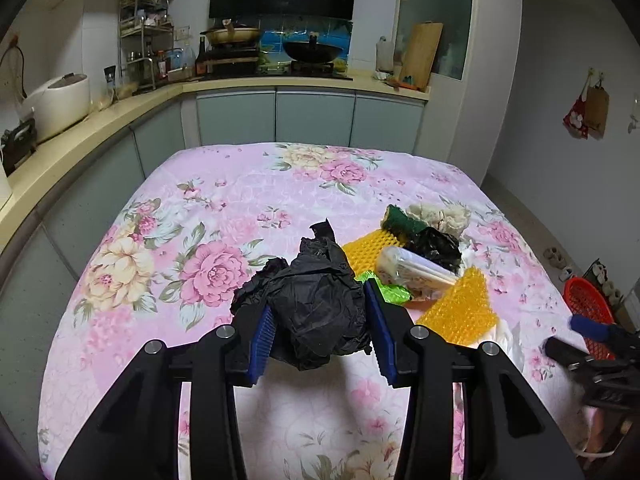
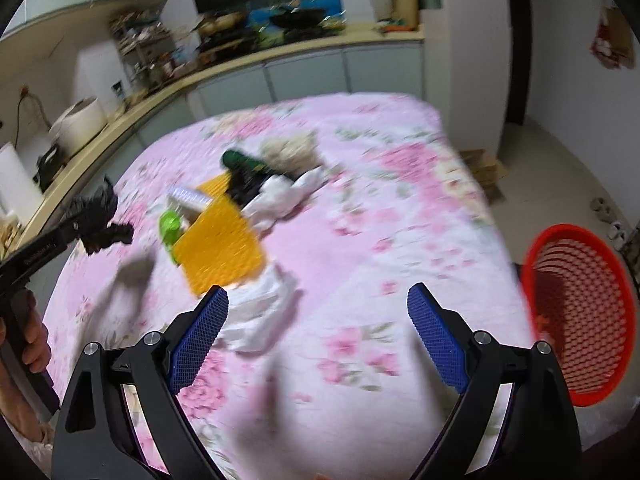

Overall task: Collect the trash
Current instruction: 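Grasp the black plastic bag with the left tool while the right tool grasps the white tissue, then carry the black bag and white tissue over the red basket with both tools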

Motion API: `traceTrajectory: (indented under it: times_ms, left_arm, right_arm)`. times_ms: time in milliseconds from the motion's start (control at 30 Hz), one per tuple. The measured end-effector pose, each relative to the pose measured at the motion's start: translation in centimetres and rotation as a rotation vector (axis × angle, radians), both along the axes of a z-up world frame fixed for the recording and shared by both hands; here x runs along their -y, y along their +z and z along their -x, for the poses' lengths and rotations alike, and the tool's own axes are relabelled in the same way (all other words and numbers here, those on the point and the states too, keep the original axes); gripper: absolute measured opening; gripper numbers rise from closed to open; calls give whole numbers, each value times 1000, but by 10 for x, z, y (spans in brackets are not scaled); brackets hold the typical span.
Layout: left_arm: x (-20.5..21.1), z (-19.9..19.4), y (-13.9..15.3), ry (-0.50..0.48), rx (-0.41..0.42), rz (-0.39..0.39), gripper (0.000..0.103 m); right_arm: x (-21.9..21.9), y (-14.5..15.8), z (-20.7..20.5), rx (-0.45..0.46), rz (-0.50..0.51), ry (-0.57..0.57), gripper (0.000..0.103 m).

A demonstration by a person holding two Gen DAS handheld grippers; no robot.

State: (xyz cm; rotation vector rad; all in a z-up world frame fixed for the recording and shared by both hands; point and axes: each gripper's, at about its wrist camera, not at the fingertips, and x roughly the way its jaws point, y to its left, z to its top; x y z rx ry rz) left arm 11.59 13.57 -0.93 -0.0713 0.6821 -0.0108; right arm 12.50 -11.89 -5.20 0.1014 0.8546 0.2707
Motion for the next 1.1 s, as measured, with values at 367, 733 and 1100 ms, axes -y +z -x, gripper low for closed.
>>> traceTrajectory:
  times_ms: [367,733,1100]
  left_arm:
    - [-2,5,-12,6,-20,5,41]
    - [6,10,-13,-5,-15,-15,41]
    - [26,18,-1,-45,28,-21,41]
  right_arm:
    - [-52,-39,-25,-102,77,50,84]
    - [-30,-33,-20,-74,42,10,35]
    - [18,-5,1,13,24,-90,30]
